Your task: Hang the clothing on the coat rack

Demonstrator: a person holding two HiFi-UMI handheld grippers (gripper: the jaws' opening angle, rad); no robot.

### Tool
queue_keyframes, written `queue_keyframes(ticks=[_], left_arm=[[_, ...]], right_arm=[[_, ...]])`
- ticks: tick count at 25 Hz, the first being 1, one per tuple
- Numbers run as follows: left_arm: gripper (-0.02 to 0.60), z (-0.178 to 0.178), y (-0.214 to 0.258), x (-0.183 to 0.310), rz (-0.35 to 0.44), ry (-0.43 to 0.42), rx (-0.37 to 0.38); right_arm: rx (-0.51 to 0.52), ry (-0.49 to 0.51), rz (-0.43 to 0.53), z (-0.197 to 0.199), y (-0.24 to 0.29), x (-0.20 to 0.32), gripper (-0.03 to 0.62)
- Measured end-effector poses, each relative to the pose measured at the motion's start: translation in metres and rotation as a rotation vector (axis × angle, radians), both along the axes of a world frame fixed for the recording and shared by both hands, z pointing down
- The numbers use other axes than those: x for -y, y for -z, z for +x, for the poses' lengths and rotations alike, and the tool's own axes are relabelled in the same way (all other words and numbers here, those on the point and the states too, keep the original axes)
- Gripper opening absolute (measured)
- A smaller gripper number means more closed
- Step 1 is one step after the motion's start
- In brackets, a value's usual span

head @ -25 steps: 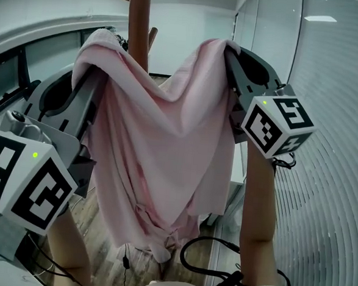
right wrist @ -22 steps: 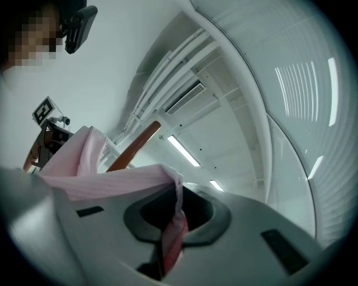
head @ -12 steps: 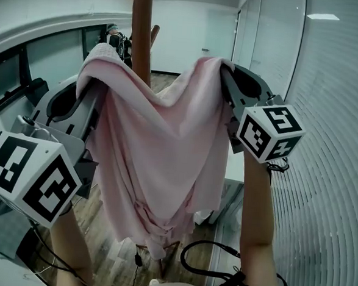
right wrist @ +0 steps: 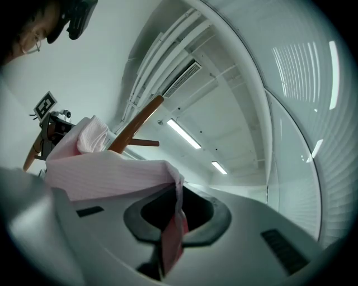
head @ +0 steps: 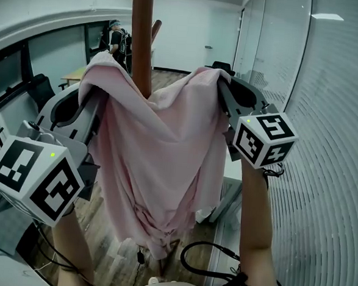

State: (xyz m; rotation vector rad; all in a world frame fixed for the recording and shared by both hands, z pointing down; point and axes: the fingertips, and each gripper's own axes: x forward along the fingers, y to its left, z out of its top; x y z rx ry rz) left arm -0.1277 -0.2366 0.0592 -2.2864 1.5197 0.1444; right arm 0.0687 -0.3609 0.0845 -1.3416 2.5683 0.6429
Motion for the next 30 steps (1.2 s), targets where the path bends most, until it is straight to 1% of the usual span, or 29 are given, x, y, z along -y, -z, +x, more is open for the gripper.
queue_keyframes(ticks=[6, 12, 15, 19, 30], left_arm=[[0.026, 0.006, -0.011, 0.003, -0.027, -0.005, 0.015], [0.026, 0.003, -0.035, 0.007, -0.049, -0.008, 0.019], [0.026, 0.003, -0.040, 0.009, -0.063, -0.021, 0.006], [0.026, 0.006, -0.040, 0.008, -0.080, -0.020, 0.025], [0.026, 0.005, -0.051, 0.010, -0.125, -0.033, 0.018]], right_arm=[[-0.014, -0.003, -0.033, -0.002, -0.018, 0.002, 0.037], [-0.023, -0.006, -0.053, -0.006, -0.046, 0.004, 0.037], [-0.027, -0.009, -0.062, -0.006, -0.050, 0.003, 0.036], [-0.033, -0.016, -0.074, -0.005, -0.055, 0.001, 0.037], [-0.061, -0.017, -0.109, -0.012, -0.072, -0.004, 0.037]])
